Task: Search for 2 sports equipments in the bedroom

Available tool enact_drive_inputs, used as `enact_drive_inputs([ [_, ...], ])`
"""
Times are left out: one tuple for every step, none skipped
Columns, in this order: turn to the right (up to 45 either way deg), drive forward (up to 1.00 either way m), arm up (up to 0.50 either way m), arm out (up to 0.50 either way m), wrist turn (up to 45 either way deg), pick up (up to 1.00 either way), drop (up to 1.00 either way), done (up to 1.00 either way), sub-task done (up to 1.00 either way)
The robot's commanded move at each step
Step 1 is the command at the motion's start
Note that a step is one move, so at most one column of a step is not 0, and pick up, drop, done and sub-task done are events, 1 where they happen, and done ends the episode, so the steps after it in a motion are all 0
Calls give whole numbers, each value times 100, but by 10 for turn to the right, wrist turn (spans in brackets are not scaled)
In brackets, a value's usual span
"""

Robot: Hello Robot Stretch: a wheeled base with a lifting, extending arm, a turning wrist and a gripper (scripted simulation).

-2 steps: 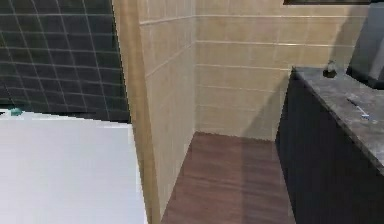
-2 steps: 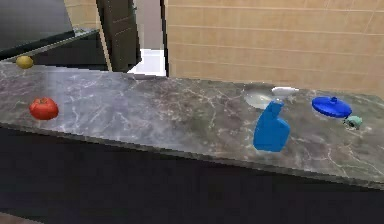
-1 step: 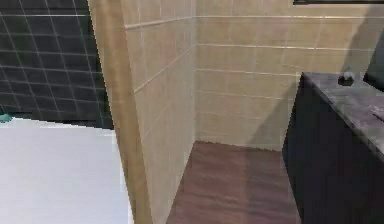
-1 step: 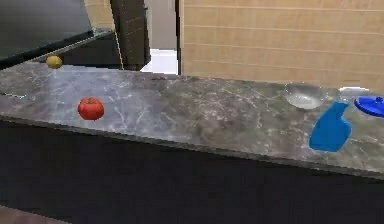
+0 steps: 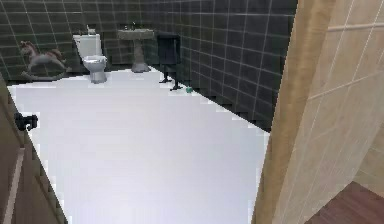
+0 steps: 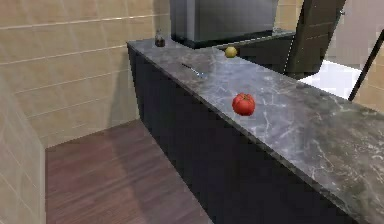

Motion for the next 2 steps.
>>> enact_drive_inputs([
  [-180,0,0,0,0,0,0,0,0],
  [0,95,0,0,0,0,0,0,0],
])
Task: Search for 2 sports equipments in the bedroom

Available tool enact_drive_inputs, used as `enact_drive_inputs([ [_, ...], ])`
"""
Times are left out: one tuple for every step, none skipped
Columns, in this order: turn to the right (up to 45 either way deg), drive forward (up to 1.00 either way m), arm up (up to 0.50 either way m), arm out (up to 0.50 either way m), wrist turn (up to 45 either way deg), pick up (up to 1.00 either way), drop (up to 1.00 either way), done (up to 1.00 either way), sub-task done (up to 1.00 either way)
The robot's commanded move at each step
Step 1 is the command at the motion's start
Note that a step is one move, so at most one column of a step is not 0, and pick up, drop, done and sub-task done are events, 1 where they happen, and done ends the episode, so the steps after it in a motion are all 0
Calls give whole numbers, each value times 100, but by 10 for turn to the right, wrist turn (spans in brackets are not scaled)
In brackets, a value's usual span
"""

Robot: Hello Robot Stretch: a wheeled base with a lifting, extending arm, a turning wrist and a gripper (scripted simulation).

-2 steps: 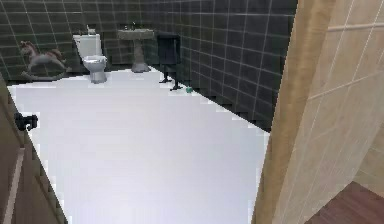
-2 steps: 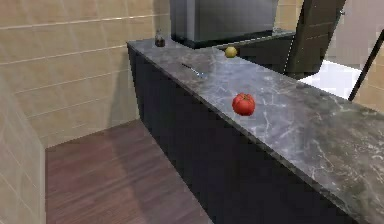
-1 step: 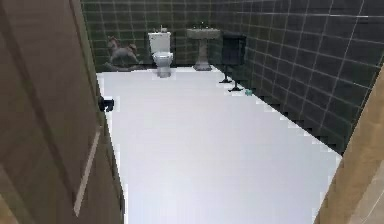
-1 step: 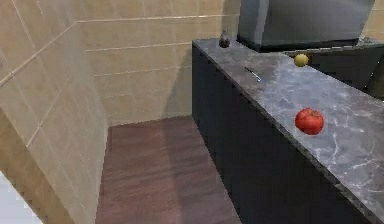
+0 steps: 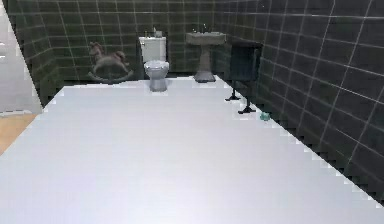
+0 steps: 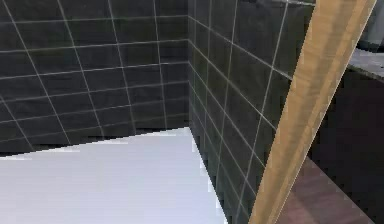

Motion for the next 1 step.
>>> enact_drive_inputs([
  [-240,0,0,0,0,0,0,0,0],
])
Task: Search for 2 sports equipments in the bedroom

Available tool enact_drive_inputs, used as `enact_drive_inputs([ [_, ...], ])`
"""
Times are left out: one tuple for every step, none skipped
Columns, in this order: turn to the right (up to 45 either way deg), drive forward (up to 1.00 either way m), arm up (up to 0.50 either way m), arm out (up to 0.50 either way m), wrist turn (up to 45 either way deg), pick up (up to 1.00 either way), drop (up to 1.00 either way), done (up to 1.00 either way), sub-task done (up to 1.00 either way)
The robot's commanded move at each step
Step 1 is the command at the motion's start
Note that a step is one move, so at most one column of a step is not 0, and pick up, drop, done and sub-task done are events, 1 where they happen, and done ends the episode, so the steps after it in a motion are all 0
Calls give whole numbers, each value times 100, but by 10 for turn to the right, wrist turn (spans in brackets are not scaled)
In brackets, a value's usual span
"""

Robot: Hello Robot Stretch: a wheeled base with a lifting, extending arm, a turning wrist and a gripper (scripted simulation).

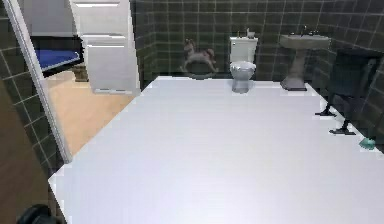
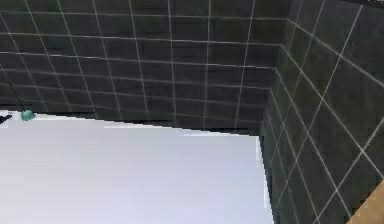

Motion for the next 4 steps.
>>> enact_drive_inputs([
  [0,100,0,0,0,0,0,0,0],
  [-330,0,0,0,0,0,0,0,0],
  [-30,0,0,0,0,0,0,0,0],
  [0,100,0,0,0,0,0,0,0],
])
